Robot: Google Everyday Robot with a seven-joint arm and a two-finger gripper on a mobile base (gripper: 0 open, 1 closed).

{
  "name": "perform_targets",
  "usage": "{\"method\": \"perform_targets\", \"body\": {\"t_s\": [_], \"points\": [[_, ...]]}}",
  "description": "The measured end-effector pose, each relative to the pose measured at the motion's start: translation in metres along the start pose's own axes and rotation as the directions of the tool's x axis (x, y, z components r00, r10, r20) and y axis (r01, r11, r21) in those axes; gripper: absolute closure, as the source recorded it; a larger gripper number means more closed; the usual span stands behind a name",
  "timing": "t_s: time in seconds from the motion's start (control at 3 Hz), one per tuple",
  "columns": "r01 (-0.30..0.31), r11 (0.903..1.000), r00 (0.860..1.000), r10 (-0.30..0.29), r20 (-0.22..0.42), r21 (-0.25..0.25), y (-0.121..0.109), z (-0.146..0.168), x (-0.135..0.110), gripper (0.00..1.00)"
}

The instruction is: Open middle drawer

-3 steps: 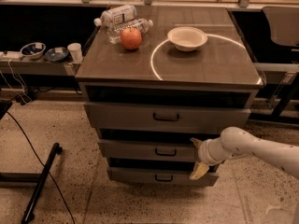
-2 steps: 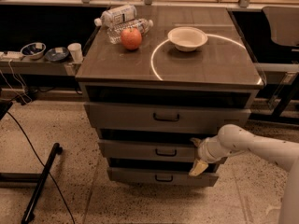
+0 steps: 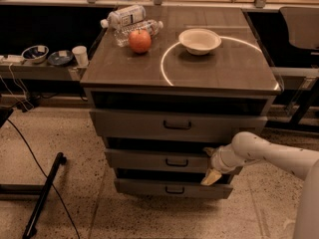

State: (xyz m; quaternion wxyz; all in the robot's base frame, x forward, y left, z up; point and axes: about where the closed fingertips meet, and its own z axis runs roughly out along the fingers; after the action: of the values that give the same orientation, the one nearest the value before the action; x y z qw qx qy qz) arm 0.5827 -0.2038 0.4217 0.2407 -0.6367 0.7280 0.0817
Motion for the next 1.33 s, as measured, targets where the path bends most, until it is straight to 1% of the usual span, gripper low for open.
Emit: {"method": "perform_targets", "body": {"t_s": [0.33, 1.0, 1.33], "points": [[0.008, 1.0, 1.0, -0.008, 0.008, 0.004, 0.021, -0.005, -0.002, 0.23], [0.029, 0.9993, 0.999, -0.029, 0.023, -0.025, 0.081, -0.021, -0.001, 0.23], [0.045, 0.9988, 0.999, -0.044, 0.028, -0.021, 0.106, -0.042, -0.002, 0.23]]}}
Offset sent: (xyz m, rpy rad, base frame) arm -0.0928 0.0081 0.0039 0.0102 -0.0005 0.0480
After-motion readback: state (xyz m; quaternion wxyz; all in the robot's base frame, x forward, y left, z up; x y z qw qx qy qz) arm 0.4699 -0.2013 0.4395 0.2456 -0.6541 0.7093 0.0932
